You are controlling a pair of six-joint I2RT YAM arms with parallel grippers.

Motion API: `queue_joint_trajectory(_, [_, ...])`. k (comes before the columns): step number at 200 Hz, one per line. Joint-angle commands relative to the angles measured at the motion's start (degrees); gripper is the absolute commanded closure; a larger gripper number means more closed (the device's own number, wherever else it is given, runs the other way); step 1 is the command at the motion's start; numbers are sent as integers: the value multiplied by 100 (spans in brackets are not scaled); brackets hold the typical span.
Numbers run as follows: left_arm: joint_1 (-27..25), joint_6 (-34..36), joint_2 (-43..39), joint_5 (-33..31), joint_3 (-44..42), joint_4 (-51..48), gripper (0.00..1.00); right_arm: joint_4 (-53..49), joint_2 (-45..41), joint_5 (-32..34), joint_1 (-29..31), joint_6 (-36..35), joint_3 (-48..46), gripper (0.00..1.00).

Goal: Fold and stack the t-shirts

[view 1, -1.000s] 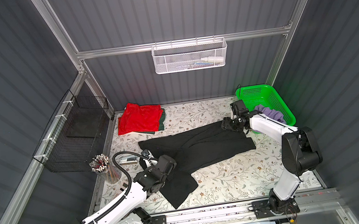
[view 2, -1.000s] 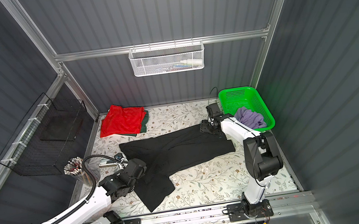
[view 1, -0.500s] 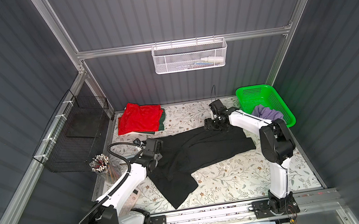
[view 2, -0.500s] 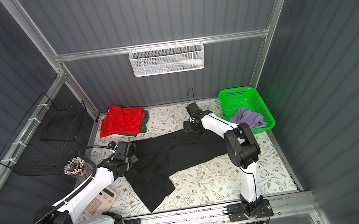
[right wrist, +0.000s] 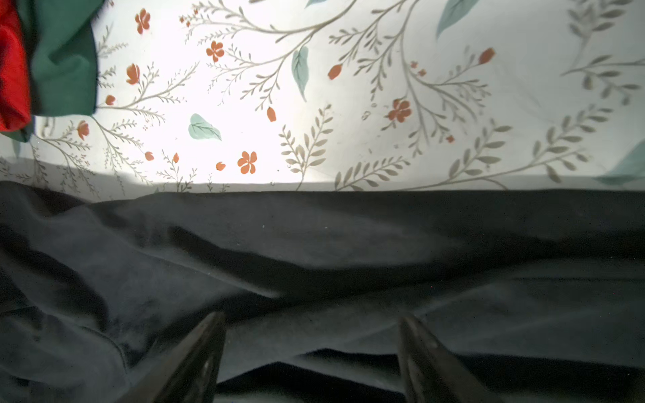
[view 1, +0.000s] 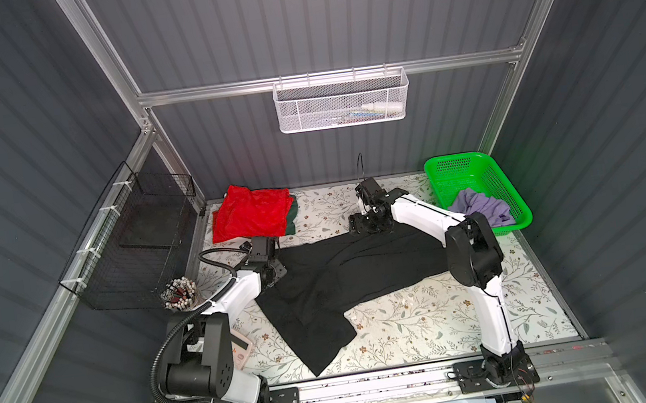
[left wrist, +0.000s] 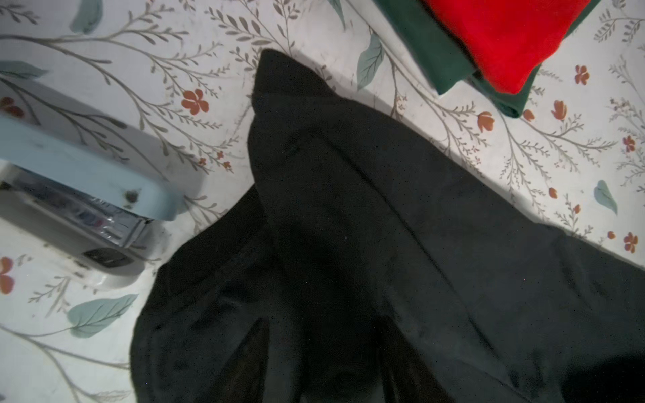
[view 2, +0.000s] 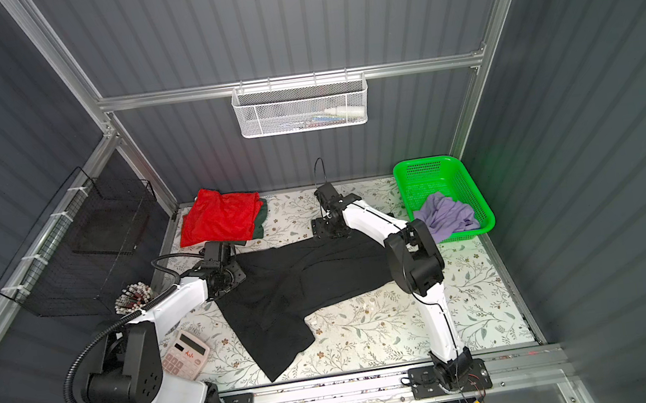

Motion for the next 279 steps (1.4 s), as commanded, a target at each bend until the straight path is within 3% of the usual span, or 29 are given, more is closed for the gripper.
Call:
queue_joint_trajectory(1, [49,169,167,284,183,113,51,-492,257,-8,91,-159,326,21])
queue_joint_trajectory(37, [67,275,258,327,213,289,61,-684,521,15,149,-193,645,21])
queue_joint_trajectory(98, [127,487,564,313,467,217,60,-1099,631,284,202,-293,776,22])
queue_joint_trajectory(158, [128,553,616,310,497,242,60,-1185,418,816,203,-412,327,22])
queue_joint_trajectory(251, [135,654,605,287,491,261,63,-1702,874,1824,162,-709,917,23])
queue_joint_trajectory(279, [137,649,630,322,510,232,63,-1803,903,2013,-123,-673,1062,24])
